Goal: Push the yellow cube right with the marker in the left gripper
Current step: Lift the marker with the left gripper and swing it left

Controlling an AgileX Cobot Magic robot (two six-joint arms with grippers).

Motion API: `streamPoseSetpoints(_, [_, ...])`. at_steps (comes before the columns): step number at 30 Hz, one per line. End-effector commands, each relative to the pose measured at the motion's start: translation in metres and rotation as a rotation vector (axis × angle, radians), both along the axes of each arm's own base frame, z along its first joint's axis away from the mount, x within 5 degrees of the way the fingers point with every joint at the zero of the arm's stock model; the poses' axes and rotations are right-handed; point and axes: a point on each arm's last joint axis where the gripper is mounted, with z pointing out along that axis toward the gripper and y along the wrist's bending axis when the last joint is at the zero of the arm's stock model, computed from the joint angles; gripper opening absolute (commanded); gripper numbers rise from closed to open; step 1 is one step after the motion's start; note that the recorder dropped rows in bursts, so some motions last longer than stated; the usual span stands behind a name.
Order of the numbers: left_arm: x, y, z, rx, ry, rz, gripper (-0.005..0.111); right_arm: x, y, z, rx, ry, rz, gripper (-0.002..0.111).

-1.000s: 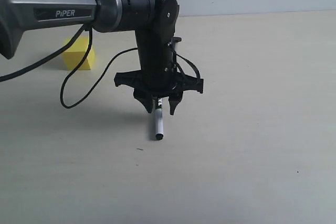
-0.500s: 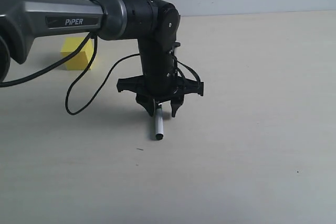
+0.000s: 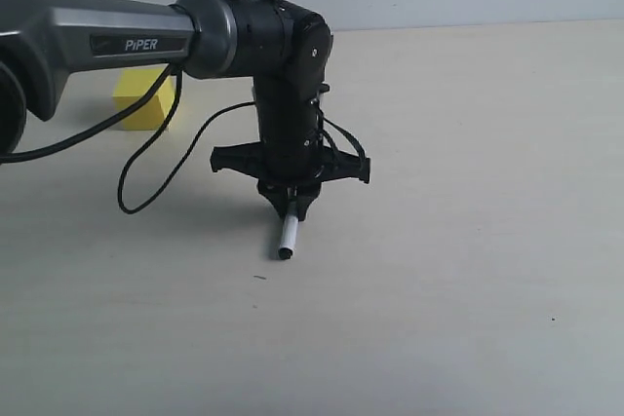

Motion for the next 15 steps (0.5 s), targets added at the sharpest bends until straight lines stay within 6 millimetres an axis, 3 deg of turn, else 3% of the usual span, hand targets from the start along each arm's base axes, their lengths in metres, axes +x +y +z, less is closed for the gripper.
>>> streamPoseSetpoints(1, [0.001, 0.001, 0.002, -0.006, -0.012, 0.006, 0.000, 0.000, -0.001, 0.000, -0.005, -0.014, -0.008, 0.000])
streamPoseSetpoints(6, [0.000, 0.006, 0.037, -0.017, -0.052, -0.080, 0.000, 0.000, -0.001, 0.000, -0.005, -0.014, -0.008, 0.000])
streamPoseSetpoints(10, [-0.005, 0.020, 0.095, -0.048, -0.116, -0.165, 0.000, 0.000, -0.001, 0.000, -0.005, -0.014, -0.008, 0.000])
streamPoseSetpoints(15, [-0.009, 0.045, 0.153, 0.000, -0.264, -0.242, 0.000, 0.000, -0.001, 0.000, -0.005, -0.014, -0.008, 0.000])
